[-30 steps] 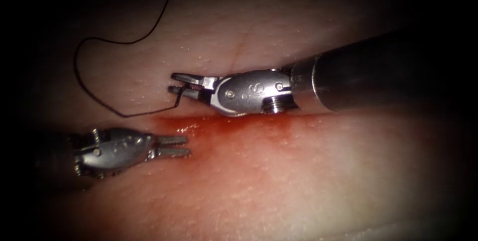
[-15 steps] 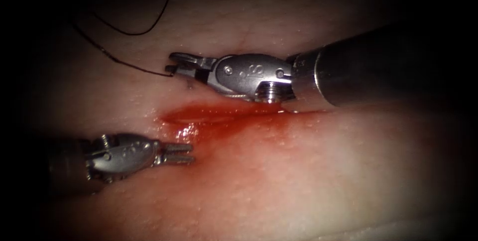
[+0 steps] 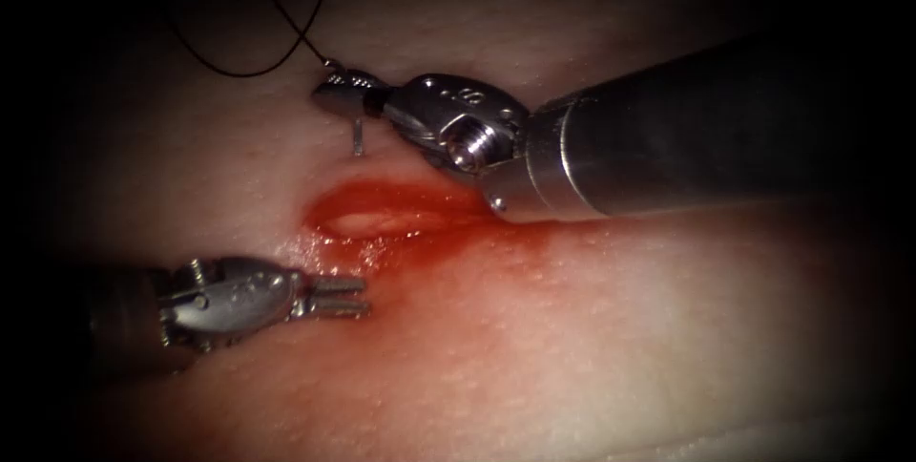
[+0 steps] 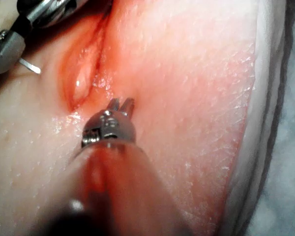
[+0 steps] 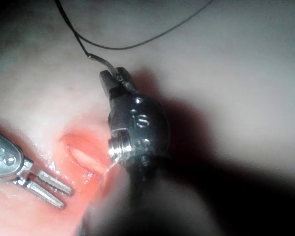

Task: Wound Closure
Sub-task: Throw the needle through the top of the wound, then pass the needle through the top of the incision

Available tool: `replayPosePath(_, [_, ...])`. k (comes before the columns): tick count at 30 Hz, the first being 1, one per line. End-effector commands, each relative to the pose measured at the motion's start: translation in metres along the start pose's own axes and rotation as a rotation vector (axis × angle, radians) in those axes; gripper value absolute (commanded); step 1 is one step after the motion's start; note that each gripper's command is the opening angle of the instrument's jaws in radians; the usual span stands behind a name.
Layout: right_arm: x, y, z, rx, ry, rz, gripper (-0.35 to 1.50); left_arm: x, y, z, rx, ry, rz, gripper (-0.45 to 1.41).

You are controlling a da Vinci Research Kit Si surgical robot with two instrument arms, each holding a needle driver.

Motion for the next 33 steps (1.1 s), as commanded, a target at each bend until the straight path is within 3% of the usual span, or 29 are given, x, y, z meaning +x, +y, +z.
replayPosePath(1, [0.0, 0.0, 0.001, 0.003, -0.01, 0.003, -0.35, -0.0001, -0.0001, 0.0007, -0.001, 0.001, 0.001, -0.13])
replayPosePath(17, [-0.0021, -0.0022, 0.0011, 0.137, -0.141, 0.352, -0.35, -0.0002, -0.0006, -0.0003, -0.005, -0.001, 0.005, -0.16])
replayPosePath(33, [-0.0045, -0.0041, 0.0005, 0.24, -0.214, 0.512, -0.35, -0.0007, -0.0015, -0.0023, 0.002, -0.007, 0.013, -0.18])
